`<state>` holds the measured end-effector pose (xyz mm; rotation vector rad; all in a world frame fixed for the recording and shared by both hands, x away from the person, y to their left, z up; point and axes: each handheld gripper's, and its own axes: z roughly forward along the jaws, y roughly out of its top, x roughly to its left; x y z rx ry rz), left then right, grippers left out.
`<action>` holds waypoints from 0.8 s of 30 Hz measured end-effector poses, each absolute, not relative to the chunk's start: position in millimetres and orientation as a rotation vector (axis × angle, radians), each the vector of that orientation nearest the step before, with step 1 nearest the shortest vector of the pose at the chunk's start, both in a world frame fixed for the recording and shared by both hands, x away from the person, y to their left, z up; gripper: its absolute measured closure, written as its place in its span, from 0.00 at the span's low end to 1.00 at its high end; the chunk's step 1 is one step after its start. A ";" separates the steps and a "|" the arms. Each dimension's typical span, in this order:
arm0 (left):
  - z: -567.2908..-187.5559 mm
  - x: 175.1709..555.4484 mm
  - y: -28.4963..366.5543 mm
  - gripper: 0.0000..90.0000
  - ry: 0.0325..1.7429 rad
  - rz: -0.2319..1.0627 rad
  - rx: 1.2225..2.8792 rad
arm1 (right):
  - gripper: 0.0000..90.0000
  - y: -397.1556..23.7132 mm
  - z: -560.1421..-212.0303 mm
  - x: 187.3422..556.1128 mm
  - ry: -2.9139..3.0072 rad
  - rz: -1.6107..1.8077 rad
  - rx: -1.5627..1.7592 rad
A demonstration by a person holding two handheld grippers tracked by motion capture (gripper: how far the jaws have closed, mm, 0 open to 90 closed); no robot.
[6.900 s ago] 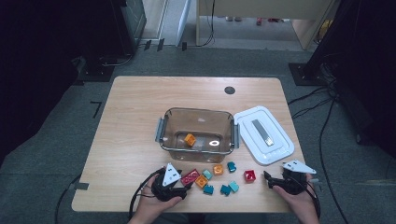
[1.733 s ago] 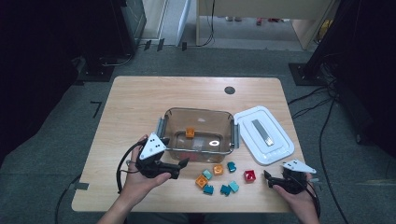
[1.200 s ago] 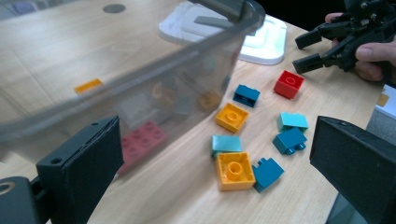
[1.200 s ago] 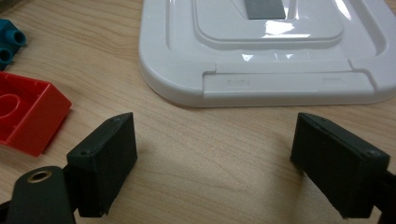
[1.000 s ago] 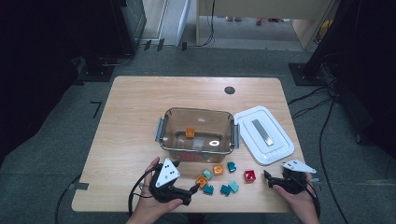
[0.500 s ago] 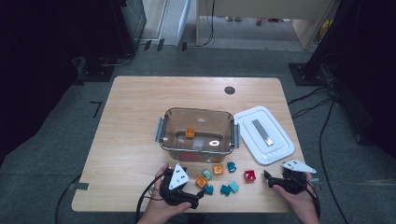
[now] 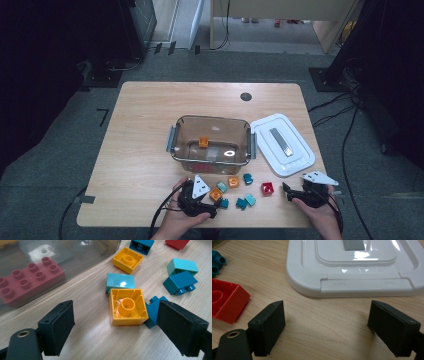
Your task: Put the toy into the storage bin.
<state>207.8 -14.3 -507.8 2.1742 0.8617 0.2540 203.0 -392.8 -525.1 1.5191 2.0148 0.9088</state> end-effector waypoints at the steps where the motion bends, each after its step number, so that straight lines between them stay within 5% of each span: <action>1: -507.5 208.1 -14.8 0.18 0.863 0.254 2.172 | 0.16 -392.8 -525.1 203.0 2.015 0.909 1.519; 11: -507.2 213.2 -5.7 0.40 0.914 0.258 2.137 | 0.16 -392.8 -525.1 203.0 2.015 0.909 1.519; 24: -511.3 213.2 -9.7 0.56 0.859 0.257 2.158 | 0.16 -392.8 -525.1 203.0 2.015 0.909 1.519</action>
